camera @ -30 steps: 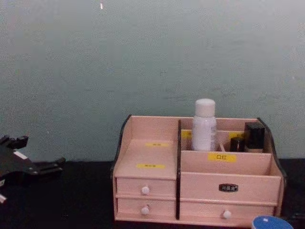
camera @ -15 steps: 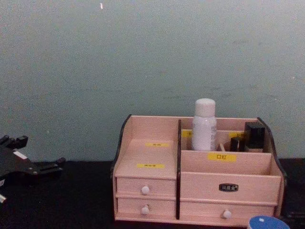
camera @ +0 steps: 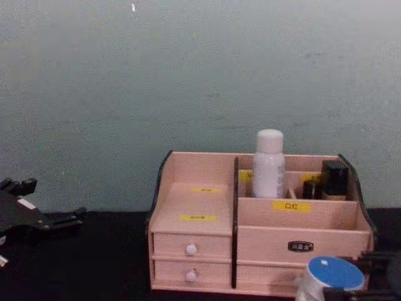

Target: Pick up the facial cleanser and watermelon frost from the table and place them into the tiered storage box.

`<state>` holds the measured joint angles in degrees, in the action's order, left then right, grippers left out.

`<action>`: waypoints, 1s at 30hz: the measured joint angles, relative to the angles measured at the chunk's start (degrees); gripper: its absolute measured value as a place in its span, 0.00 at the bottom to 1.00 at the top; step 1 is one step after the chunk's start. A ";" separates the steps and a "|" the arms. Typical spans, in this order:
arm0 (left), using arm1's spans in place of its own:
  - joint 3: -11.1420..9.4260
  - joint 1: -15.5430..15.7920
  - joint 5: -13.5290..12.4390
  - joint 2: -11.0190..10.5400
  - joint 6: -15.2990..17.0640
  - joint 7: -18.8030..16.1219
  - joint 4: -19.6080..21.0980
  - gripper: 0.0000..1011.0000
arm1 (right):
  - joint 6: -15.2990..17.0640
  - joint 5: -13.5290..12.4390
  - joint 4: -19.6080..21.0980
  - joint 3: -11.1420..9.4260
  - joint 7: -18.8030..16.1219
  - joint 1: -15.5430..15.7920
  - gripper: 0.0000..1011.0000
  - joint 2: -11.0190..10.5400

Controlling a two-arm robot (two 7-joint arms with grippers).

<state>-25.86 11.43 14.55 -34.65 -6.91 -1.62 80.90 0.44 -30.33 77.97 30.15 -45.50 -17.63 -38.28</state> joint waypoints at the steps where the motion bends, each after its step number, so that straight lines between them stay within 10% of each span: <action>1: 0.00 0.00 0.00 0.00 0.00 0.00 0.00 0.99 | -0.21 0.00 -0.05 0.09 -0.23 -0.22 0.72 0.10; 30: 0.00 0.00 0.00 0.00 0.00 0.00 0.00 0.99 | -6.31 0.16 -6.83 4.31 -5.28 -11.40 0.72 7.58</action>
<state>-25.86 11.43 14.55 -34.65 -6.91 -1.62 80.90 -5.87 -30.17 71.14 34.46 -50.78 -29.02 -30.70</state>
